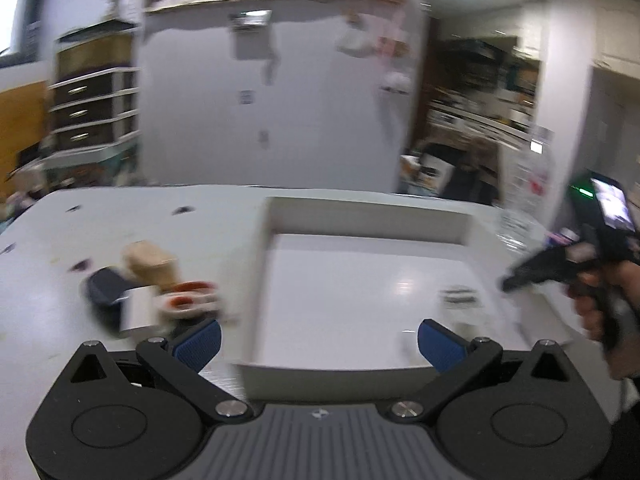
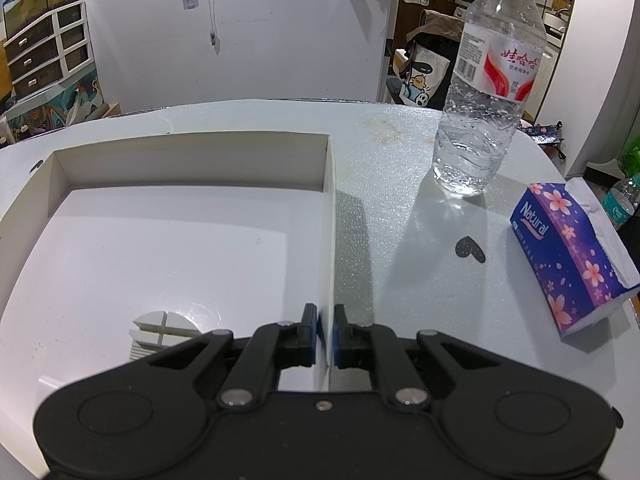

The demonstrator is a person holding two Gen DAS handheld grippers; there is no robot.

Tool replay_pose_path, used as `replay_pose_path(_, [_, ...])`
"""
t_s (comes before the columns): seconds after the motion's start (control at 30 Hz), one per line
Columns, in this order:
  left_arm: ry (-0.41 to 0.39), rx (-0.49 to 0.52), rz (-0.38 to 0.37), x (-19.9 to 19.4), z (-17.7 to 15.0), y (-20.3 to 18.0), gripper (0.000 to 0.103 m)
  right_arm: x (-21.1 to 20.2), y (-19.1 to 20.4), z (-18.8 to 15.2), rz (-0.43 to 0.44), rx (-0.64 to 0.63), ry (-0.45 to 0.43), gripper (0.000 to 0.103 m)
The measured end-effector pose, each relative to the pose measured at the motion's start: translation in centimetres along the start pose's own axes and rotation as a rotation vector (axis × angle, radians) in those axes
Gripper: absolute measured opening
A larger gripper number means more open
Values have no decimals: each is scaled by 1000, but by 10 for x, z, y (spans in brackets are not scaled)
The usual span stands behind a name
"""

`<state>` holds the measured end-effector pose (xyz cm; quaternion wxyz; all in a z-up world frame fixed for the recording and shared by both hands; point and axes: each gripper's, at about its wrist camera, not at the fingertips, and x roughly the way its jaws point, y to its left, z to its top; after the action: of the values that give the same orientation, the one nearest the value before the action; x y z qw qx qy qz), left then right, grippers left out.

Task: Organize rigid objects
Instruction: 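Move the left tool back to the white round tape measure, then close the left tool on the white tape measure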

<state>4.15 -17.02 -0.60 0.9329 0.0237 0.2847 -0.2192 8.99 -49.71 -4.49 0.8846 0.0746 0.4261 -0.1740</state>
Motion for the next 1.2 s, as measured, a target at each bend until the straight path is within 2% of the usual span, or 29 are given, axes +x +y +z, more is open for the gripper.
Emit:
replay_pose_path(0.23, [-20, -52, 145, -11, -5, 53, 103, 0, 0, 0, -2, -2, -1, 8])
replay_pose_path(0.37, [11, -96, 209, -6, -13, 79, 101, 0, 0, 0, -4, -5, -1, 8])
replay_pose_path(0.43, [35, -112, 231, -2, -18, 88, 97, 0, 0, 0, -4, -5, -1, 8])
replay_pose_path(0.6, [91, -133, 242, 11, -30, 104, 79, 0, 0, 0, -4, -5, -1, 8])
replay_pose_path(0.7, [98, -127, 244, 16, -31, 105, 76, 0, 1, 0, -4, -6, -1, 8])
replay_pose_path(0.93, [124, -110, 268, 35, -35, 104, 76, 0, 1, 0, -4, -6, -1, 8])
replay_pose_path(0.97, [127, -109, 271, 38, -35, 104, 74, 0, 1, 0, -4, -6, -1, 8])
replay_pose_path(1.0, [121, -101, 283, 40, -35, 103, 65, 0, 0, 0, -4, -6, -1, 8])
replay_pose_path(1.07, [118, -94, 290, 40, -33, 103, 56, 0, 1, 0, -4, -6, -1, 8])
replay_pose_path(1.2, [121, -87, 276, 37, -32, 103, 56, 0, 1, 0, -4, -5, -1, 8])
